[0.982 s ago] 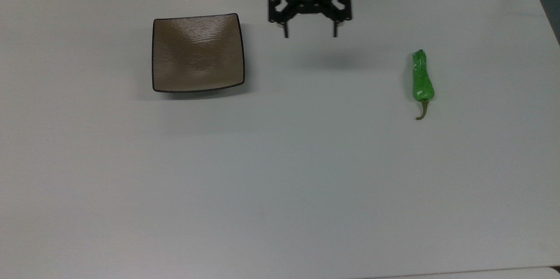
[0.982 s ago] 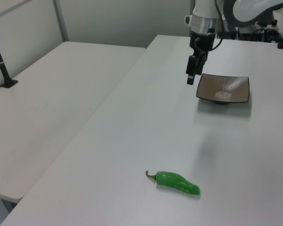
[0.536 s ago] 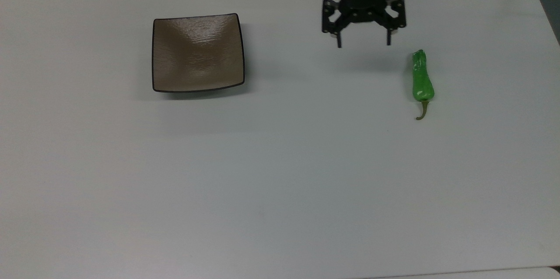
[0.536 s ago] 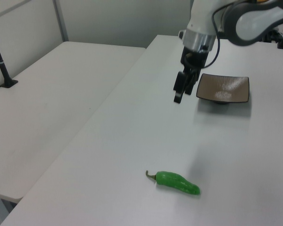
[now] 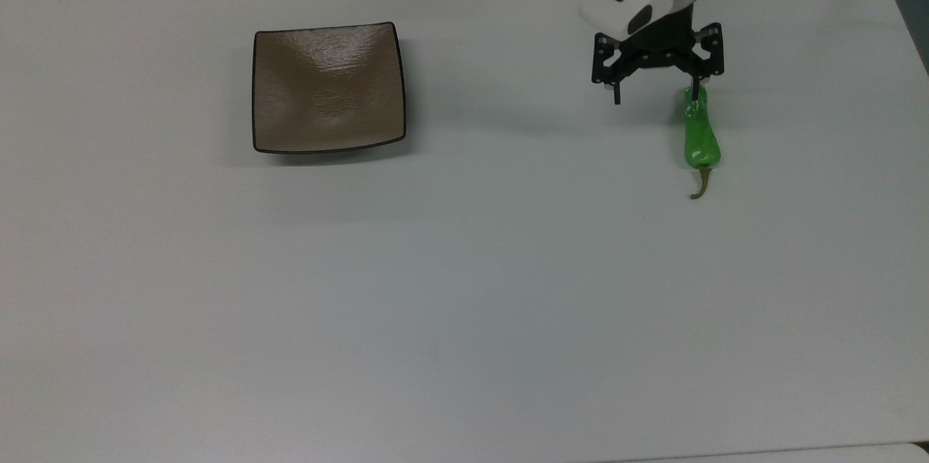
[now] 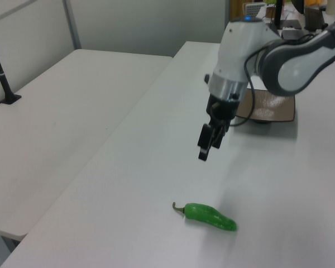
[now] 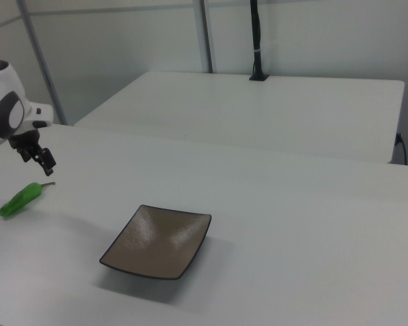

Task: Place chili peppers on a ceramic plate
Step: 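Move the open gripper over the green chili pepper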

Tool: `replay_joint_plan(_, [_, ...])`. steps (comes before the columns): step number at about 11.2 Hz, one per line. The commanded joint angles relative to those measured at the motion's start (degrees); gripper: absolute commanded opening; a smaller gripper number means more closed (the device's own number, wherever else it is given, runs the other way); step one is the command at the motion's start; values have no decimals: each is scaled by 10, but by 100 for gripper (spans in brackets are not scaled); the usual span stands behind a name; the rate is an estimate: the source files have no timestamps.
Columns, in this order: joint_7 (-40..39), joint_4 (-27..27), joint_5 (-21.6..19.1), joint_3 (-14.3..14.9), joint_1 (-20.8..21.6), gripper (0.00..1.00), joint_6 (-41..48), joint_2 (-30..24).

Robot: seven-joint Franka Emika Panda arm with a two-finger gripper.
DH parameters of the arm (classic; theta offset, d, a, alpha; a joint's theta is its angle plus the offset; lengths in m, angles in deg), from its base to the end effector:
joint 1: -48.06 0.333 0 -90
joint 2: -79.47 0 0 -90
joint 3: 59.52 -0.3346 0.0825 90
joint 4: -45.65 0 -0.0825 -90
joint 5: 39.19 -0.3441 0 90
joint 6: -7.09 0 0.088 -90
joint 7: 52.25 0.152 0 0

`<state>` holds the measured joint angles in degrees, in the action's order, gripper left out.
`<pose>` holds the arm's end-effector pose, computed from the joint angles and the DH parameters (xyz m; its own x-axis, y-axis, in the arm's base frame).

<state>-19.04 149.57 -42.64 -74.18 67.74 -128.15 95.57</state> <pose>0.5298 0.3510 0.4129 0.9862 -0.0558 0.1557 -0.0157 -0.9686 -0.2481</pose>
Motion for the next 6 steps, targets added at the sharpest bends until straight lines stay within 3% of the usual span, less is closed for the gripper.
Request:
replay_joint_plan(1, [83,-6,55,3,39,100,-45,51])
replay_joint_plan(3, [135,-5,96,3,47,100,-77,65])
replay_joint_plan(6, [152,-6,117,0,60,100,-89,88])
